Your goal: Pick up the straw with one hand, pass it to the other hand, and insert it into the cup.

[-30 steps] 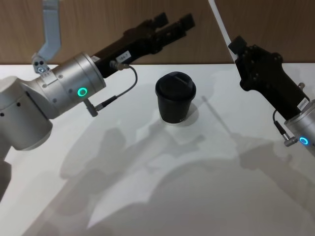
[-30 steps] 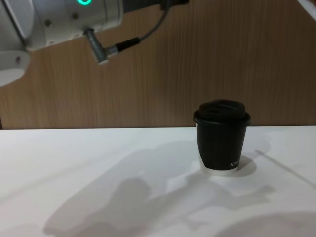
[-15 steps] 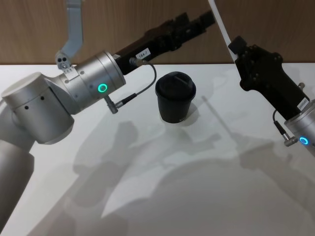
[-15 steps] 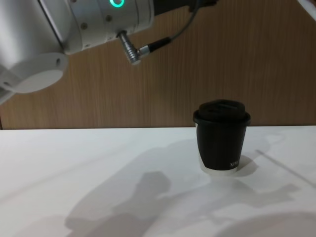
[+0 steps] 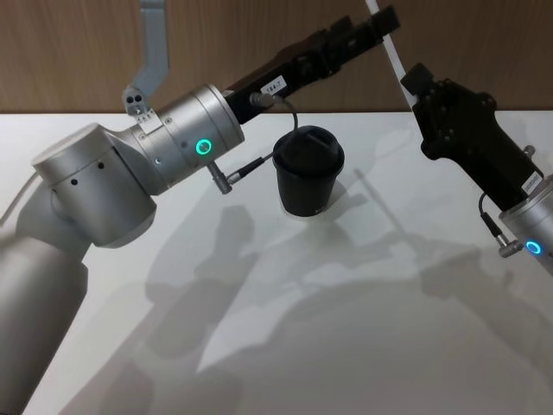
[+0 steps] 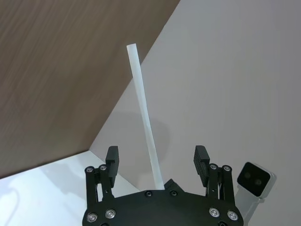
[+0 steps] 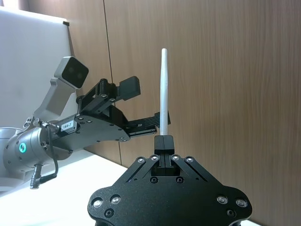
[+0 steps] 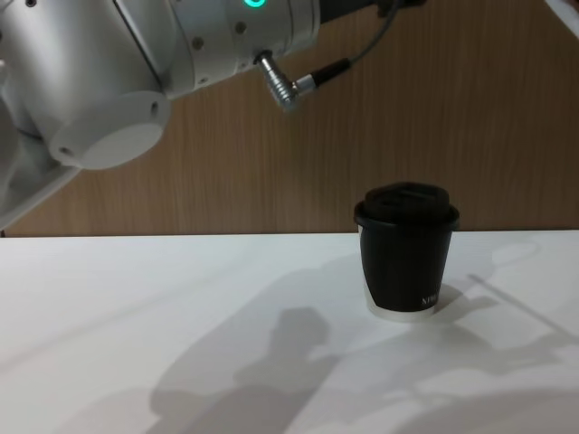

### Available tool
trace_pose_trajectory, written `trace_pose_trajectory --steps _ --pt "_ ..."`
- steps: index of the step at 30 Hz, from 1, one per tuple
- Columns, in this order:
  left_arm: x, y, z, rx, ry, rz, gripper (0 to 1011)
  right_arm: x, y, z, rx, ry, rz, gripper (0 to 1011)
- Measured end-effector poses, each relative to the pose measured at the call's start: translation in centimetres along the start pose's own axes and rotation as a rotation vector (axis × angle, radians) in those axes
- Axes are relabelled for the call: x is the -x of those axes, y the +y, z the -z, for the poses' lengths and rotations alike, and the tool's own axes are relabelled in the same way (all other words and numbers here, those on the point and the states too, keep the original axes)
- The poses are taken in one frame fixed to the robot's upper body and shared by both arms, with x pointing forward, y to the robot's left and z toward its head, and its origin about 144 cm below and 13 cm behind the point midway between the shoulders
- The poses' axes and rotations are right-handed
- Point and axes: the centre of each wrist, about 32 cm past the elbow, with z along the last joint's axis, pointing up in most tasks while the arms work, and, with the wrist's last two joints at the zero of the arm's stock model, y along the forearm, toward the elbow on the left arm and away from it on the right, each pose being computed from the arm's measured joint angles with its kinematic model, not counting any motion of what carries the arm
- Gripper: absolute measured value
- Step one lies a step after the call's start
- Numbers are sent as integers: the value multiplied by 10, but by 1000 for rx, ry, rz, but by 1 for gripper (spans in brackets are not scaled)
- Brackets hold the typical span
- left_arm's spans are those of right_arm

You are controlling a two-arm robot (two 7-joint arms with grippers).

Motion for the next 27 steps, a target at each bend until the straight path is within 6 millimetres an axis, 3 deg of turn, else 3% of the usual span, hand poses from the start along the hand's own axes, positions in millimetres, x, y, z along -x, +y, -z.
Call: trace_pose_trajectory --steps 27 --pt "-6 -22 5 29 38 -1 1000 0 0 0 0 0 0 0"
